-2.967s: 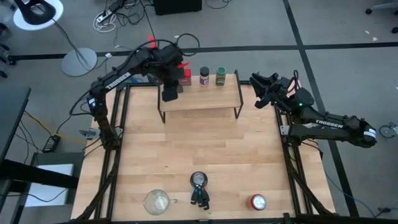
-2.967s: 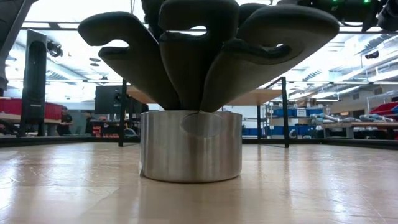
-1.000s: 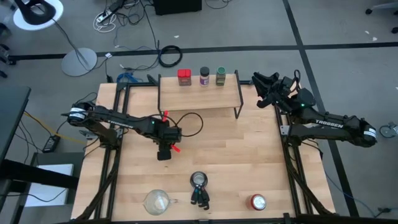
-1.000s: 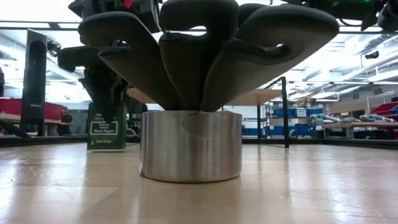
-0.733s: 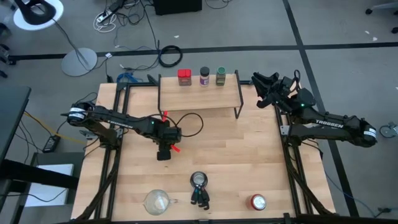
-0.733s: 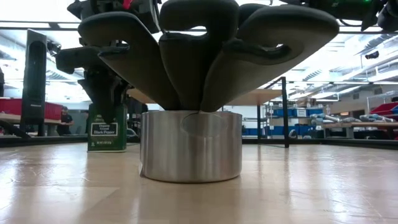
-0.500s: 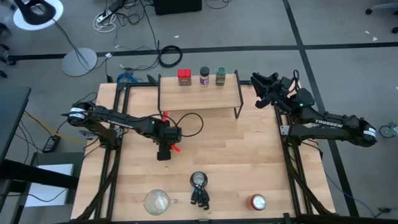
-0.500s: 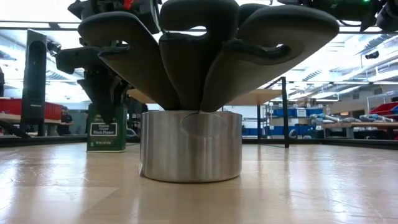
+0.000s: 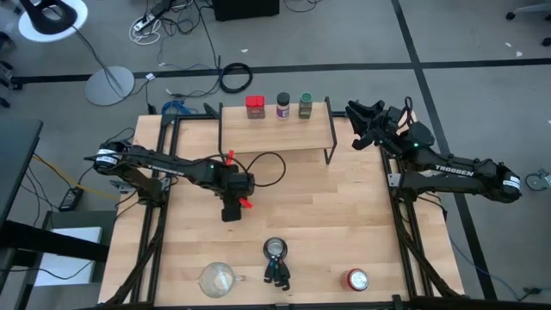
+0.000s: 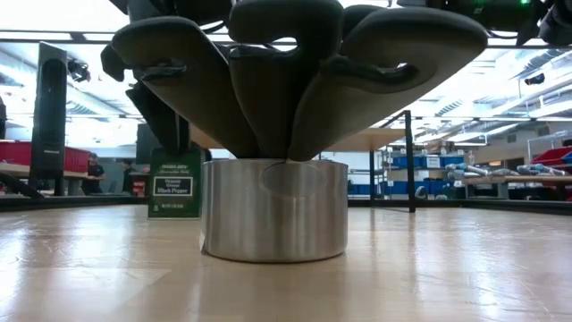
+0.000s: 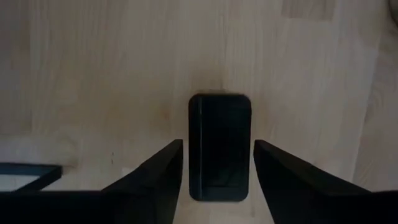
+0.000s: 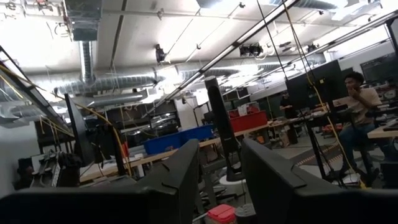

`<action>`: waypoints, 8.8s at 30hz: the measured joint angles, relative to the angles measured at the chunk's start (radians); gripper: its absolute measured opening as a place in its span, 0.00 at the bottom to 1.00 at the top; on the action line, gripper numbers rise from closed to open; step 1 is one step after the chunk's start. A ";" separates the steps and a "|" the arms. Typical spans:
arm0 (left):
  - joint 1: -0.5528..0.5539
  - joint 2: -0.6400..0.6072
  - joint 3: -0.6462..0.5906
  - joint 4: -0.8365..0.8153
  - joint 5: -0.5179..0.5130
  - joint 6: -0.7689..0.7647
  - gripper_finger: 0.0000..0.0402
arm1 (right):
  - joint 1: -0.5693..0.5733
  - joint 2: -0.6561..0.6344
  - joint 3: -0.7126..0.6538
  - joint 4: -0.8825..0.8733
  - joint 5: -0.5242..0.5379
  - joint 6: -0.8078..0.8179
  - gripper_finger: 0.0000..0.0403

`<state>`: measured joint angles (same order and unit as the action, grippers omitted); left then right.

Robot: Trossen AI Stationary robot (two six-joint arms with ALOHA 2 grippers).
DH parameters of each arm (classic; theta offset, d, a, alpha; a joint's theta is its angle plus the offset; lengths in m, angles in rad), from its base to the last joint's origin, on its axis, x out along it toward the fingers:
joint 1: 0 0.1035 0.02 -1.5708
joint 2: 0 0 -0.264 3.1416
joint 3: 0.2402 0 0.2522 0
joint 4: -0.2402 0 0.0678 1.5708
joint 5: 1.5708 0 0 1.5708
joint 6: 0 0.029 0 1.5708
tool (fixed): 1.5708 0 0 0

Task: Shelf spices
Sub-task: Remove the red seasoning can from the shelf, then remove the black seasoning bottle from the shelf

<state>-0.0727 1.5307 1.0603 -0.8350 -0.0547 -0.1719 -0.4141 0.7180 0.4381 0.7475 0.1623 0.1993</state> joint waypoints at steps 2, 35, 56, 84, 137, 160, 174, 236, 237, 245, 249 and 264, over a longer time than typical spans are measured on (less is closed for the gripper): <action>0.000 0.000 0.000 -0.012 -0.001 -0.011 0.53 | 0.000 0.000 0.000 0.000 0.000 0.000 0.31; 0.000 -0.002 0.583 -0.361 -0.658 0.195 0.56 | 0.001 0.000 0.000 -0.008 -0.018 -0.117 0.36; 0.121 0.013 0.621 -0.147 -0.928 0.353 0.58 | 0.000 0.000 0.000 0.065 -0.025 -0.159 0.68; 0.663 0.087 0.621 0.018 -0.052 0.601 0.87 | 0.000 0.000 0.000 0.134 0.000 -0.185 0.77; 0.681 0.209 0.623 -0.061 0.012 0.575 0.50 | 0.000 0.000 0.000 0.143 0.026 -0.184 0.77; 0.305 0.208 0.855 -0.307 0.015 0.358 0.50 | -0.001 0.000 0.000 0.144 0.026 -0.184 0.77; 0.071 0.209 0.477 -0.028 -0.053 0.117 0.50 | -0.001 0.000 0.000 0.151 0.026 -0.184 0.77; 0.048 0.069 0.300 0.238 -0.173 0.011 0.66 | 0.000 0.000 0.000 0.149 0.027 -0.201 0.77; 0.052 0.056 0.314 0.234 -0.208 0.032 0.66 | -0.001 0.000 0.000 0.148 0.027 -0.201 0.77; 0.162 0.028 0.429 0.251 -0.434 0.202 0.67 | -0.001 0.000 0.000 0.151 0.027 -0.195 0.77; 0.245 0.028 0.438 0.338 -0.388 0.264 0.69 | -0.001 0.000 0.000 0.155 0.027 -0.193 0.77; 0.504 0.066 0.436 0.516 -0.233 0.293 0.94 | 0.000 0.000 0.000 0.157 0.027 -0.192 0.77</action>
<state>0.4309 1.5966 1.4967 -0.3186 -0.2876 0.1209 -0.4145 0.7181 0.4381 0.9045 0.1890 0.0078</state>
